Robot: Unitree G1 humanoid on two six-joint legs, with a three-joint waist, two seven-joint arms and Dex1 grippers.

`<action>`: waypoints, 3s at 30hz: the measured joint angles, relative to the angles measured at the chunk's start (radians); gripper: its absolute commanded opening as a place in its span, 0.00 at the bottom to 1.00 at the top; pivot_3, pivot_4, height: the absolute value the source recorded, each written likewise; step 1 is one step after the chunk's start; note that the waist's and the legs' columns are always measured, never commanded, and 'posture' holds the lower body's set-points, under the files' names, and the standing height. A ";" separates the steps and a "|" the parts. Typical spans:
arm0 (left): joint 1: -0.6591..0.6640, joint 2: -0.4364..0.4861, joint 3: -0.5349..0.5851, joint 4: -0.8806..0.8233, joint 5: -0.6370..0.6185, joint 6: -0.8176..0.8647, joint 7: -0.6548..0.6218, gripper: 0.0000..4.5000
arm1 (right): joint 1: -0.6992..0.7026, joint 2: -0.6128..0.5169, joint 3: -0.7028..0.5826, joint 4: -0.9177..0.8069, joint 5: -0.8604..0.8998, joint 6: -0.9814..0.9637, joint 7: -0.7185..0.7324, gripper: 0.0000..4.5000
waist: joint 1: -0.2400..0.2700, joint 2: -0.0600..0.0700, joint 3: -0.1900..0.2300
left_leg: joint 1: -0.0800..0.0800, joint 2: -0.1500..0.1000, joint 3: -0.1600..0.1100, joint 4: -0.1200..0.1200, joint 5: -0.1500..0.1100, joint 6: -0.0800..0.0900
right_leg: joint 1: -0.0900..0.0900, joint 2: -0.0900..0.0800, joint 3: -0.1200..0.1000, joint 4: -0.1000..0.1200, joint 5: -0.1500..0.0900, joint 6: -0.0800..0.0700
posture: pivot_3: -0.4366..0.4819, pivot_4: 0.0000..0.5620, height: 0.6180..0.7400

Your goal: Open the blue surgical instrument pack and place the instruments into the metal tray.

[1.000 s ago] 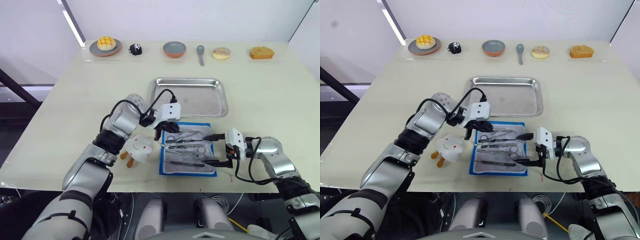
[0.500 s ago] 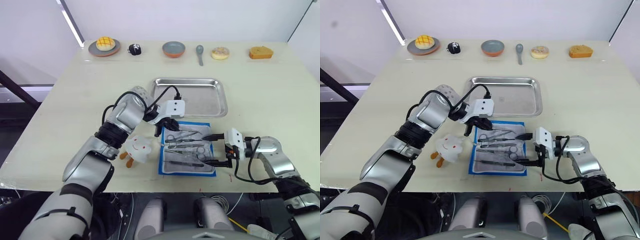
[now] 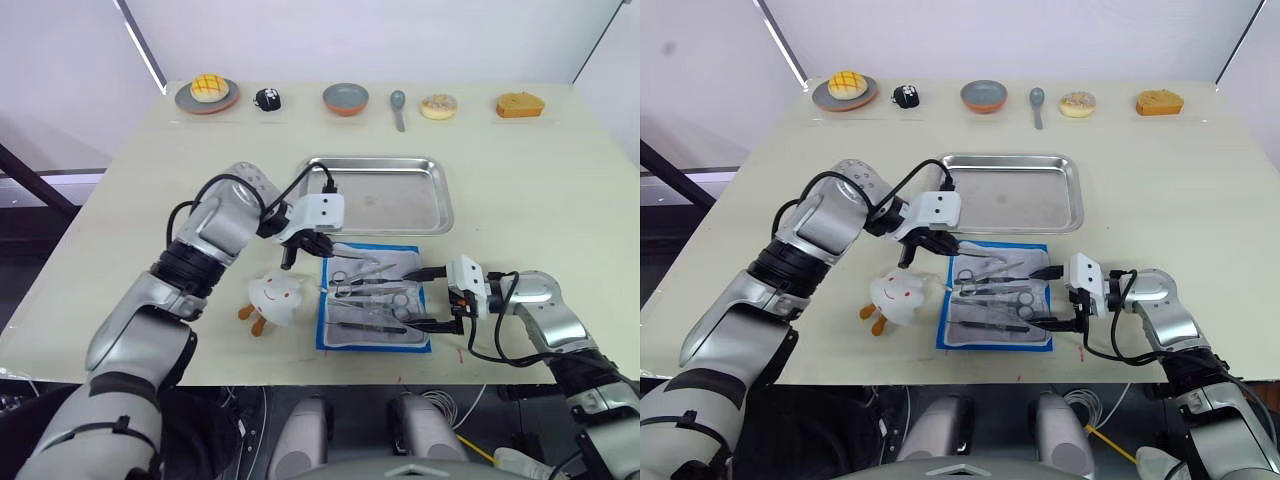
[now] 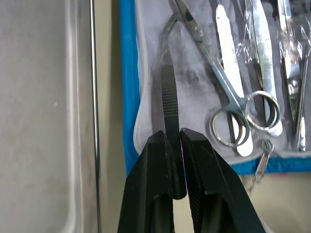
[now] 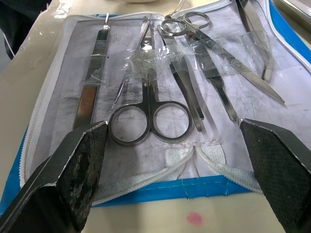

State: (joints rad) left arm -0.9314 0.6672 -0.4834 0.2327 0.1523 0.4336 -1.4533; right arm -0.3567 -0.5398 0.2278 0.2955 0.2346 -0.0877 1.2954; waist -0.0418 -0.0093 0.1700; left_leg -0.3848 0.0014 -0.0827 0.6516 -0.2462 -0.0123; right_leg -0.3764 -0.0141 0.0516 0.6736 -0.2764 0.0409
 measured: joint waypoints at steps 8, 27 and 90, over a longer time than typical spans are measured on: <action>0.079 0.123 0.114 -0.099 -0.078 0.023 0.004 0.03 | -0.008 -0.002 -0.001 0.020 0.000 -0.006 0.016 1.00 | 0.002 -0.002 -0.001 | 0.001 0.001 0.000 0.000 0.000 0.000 | 0.000 0.000 0.000 0.000 0.000 0.000 | 0.48 0.27 1.00; 0.202 -0.163 0.474 -0.451 -0.282 0.731 0.645 0.03 | -0.034 -0.021 -0.006 0.049 0.000 -0.005 0.072 1.00 | 0.009 -0.005 -0.002 | 0.000 0.001 -0.004 0.001 0.000 0.000 | 0.001 -0.002 -0.001 0.002 0.000 0.000 | 0.48 0.27 1.00; -0.082 -0.613 0.562 0.168 -0.167 0.742 1.444 0.60 | -0.007 -0.037 -0.027 0.009 0.007 0.040 0.068 1.00 | 0.026 -0.008 -0.001 | 0.001 -0.001 -0.002 0.000 0.003 -0.006 | 0.001 -0.004 -0.002 0.000 0.000 0.001 | 0.48 0.27 1.00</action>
State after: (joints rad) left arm -1.0137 0.0540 0.0789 0.4008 -0.0144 1.1752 -0.0091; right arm -0.3641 -0.5764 0.2007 0.3047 0.2412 -0.0473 1.3633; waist -0.0158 -0.0171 0.1687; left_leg -0.3842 0.0007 -0.0843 0.6520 -0.2433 -0.0182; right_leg -0.3750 -0.0179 0.0496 0.6740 -0.2762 0.0422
